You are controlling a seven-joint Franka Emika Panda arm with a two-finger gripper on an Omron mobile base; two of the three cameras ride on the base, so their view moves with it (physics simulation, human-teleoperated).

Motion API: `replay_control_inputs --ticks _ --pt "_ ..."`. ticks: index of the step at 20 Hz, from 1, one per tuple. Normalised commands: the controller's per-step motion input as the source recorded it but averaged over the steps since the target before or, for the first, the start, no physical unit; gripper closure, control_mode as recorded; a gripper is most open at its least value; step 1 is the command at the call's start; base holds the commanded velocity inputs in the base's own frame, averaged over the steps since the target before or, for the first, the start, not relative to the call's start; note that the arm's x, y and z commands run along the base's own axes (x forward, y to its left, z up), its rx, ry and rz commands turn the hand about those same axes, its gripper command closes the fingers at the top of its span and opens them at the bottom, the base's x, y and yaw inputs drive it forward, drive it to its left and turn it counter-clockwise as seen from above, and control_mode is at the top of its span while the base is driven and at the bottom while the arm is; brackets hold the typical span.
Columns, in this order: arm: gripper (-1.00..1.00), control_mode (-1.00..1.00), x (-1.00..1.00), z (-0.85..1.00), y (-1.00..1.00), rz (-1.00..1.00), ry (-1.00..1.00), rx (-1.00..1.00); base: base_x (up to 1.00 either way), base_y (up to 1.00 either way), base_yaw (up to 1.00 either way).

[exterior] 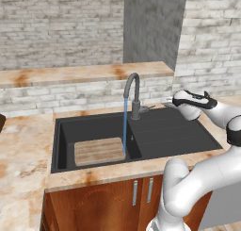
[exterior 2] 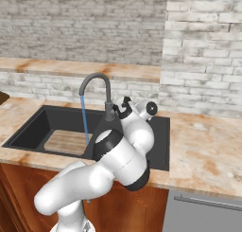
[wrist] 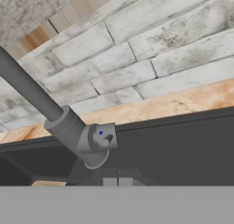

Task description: Turn on the sink faucet with hot water and rinse the cutting board for ten seconds, then turn off the faucet. Push the cutting board to reach the water if necessary.

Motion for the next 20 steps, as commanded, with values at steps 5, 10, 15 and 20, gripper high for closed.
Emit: replay_control_inputs --ticks 5,10,15,20 --pt "1.0 -1.0 0.0 0.0 0.0 0.0 0.0 0.0 0.0 0.0 0.0" --pt "1.0 -1.0 0.0 0.0 0.0 0.0 0.0 0.0 0.0 0.0 0.0" --pt "1.0 -1.0 0.0 0.0 0.0 0.0 0.0 0.0 0.0 0.0 0.0" --pt "1.0 -1.0 0.0 0.0 0.0 0.0 0.0 0.0 0.0 0.0 0.0"
